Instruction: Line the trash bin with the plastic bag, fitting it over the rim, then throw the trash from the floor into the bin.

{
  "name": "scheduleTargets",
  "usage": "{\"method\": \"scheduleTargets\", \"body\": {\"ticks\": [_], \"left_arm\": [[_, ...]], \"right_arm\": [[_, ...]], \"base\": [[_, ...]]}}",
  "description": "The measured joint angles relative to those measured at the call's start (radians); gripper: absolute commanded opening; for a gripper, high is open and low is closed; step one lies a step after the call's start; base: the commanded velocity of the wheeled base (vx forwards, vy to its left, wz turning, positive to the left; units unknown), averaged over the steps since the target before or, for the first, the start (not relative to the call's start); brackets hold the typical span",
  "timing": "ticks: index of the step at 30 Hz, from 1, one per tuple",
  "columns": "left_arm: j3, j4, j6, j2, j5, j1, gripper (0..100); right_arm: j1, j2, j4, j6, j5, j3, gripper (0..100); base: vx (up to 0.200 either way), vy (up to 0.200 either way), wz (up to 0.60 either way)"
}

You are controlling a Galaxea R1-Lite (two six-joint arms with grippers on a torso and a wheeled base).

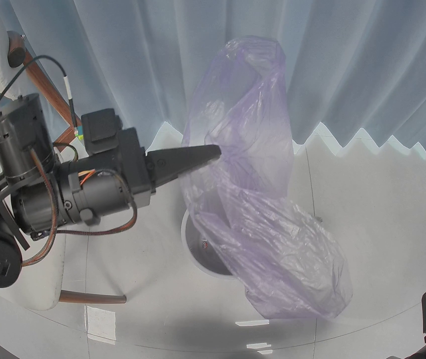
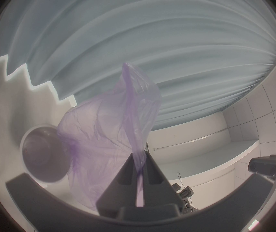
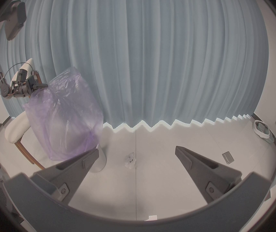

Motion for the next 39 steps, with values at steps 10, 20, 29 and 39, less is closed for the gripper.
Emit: {"method": "scheduleTargets", "body": {"ticks": [10,20,29,39], "left_arm": [[0.109,-0.009,0.014,-0.061,-0.001,0.021,0],[0.114,0.021,0.147,-0.038,-0.004,0.112,0],[0.185,0.048,0.159,-0.04,0.013,0.107,0],[0.054,-0.072,0.158,0.131,0.097,0.101,0]], "right_arm": [[0.0,0.0,0.0,0.0,0.0,0.0,100],[0.0,0.0,0.0,0.0,0.0,0.0,100],[0.0,0.0,0.0,-0.001,0.0,0.0,100],[0.0,0.0,0.0,-0.001,0.0,0.0,100]], "base": [[0.0,0.0,0.0],[0.0,0.0,0.0],[0.0,0.0,0.0],[0.0,0.0,0.0]]}}
